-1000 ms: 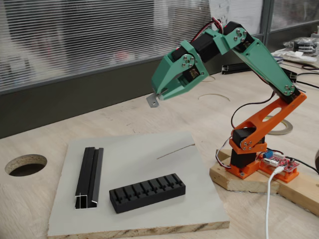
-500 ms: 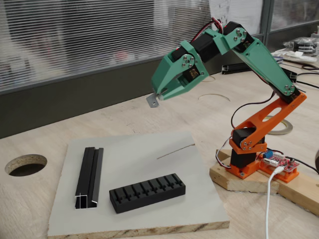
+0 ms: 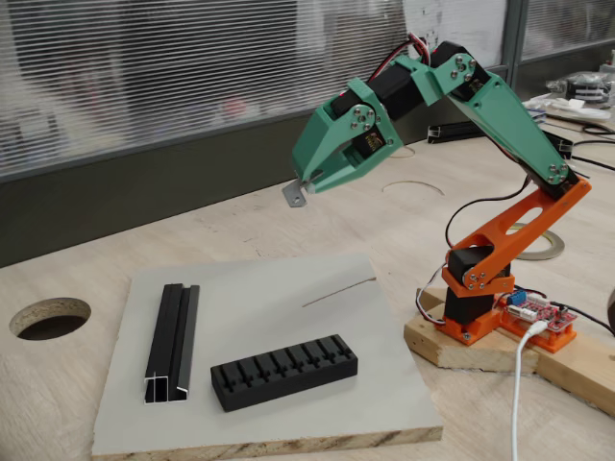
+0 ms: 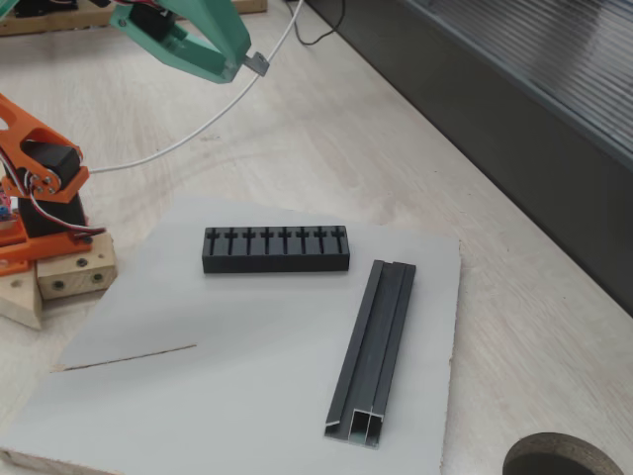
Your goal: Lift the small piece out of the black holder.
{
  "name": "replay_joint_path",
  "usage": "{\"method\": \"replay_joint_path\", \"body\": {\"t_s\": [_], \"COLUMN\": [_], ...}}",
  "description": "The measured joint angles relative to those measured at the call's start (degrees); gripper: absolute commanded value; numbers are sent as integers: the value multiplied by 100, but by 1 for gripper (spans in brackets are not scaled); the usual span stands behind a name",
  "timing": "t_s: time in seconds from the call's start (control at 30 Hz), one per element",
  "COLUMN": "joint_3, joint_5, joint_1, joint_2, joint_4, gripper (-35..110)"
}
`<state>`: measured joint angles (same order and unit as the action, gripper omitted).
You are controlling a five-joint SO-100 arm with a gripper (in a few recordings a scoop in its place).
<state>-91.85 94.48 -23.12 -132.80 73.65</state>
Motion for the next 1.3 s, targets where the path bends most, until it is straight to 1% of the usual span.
{"method": "replay_joint_path", "body": {"t_s": [0.83,0.93,1.17,1.3], "joint_3": [0,0,0,0], "joint_5": [0,0,0,0], "joint_1": [0,299,1582,2021], "joint_2": [0,0,0,0], "joint_4": [0,0,0,0], "gripper": [5,5,5,5]}}
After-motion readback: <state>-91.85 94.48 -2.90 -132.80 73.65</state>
